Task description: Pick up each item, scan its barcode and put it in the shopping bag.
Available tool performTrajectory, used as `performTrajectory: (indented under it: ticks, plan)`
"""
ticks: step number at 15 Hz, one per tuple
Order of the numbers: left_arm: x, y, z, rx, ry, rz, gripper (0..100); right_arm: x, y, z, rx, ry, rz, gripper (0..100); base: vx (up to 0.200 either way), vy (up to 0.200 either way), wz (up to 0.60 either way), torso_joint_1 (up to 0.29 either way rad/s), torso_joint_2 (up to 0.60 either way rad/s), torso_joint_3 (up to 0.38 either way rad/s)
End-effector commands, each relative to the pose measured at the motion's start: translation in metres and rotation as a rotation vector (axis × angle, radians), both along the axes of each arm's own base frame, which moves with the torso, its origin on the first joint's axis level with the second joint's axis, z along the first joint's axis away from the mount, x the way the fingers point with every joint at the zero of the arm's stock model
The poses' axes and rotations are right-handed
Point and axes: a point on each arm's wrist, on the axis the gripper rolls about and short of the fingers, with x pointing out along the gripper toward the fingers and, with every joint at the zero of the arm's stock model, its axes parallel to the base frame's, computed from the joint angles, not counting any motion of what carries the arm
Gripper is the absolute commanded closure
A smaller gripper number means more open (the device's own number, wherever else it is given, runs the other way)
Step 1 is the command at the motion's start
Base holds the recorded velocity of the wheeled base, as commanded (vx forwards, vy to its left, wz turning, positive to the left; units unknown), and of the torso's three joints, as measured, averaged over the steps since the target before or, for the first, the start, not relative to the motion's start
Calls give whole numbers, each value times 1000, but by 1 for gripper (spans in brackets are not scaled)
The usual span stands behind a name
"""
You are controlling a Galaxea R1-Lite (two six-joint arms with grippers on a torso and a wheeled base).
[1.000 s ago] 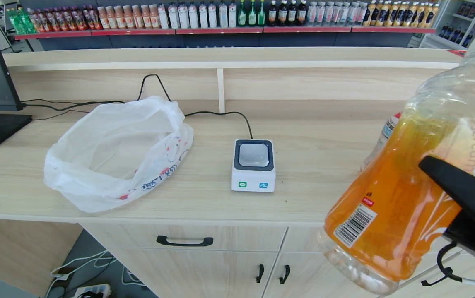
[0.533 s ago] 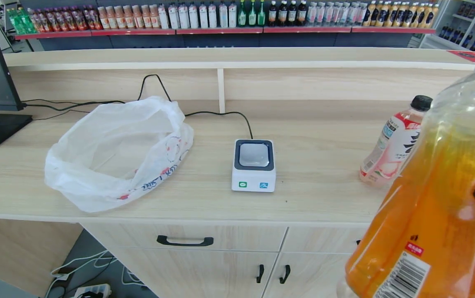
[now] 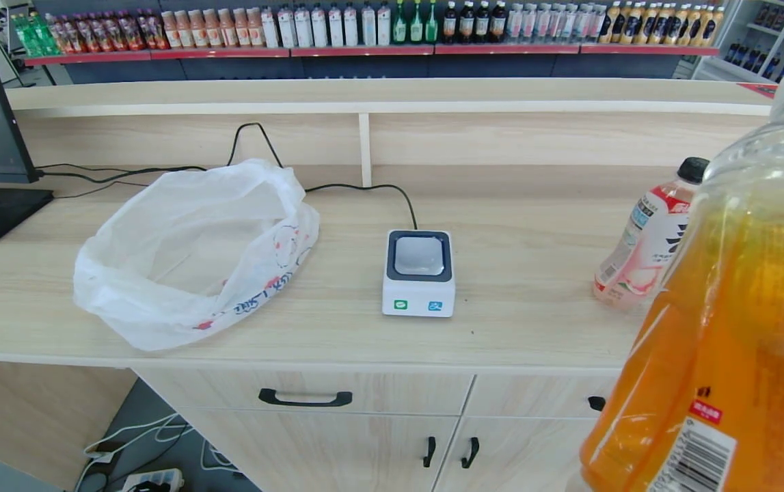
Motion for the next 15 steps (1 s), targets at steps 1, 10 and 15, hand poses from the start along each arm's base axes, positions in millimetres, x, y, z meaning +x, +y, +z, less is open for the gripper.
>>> performTrajectory:
  ticks: [1, 10, 15]
  plan:
    - [0, 0, 0, 0, 0, 0, 100, 0, 2, 1, 0, -3, 9, 100, 0, 0, 0, 0, 0, 0]
    - [0, 0, 0, 0, 0, 0, 100, -2, 1, 3, -1, -31, 12, 100, 0, 0, 0, 0, 0, 0]
    - [0, 0, 0, 0, 0, 0, 100, 1, 6, 8, -42, -151, -41, 100, 0, 0, 0, 0, 0, 0]
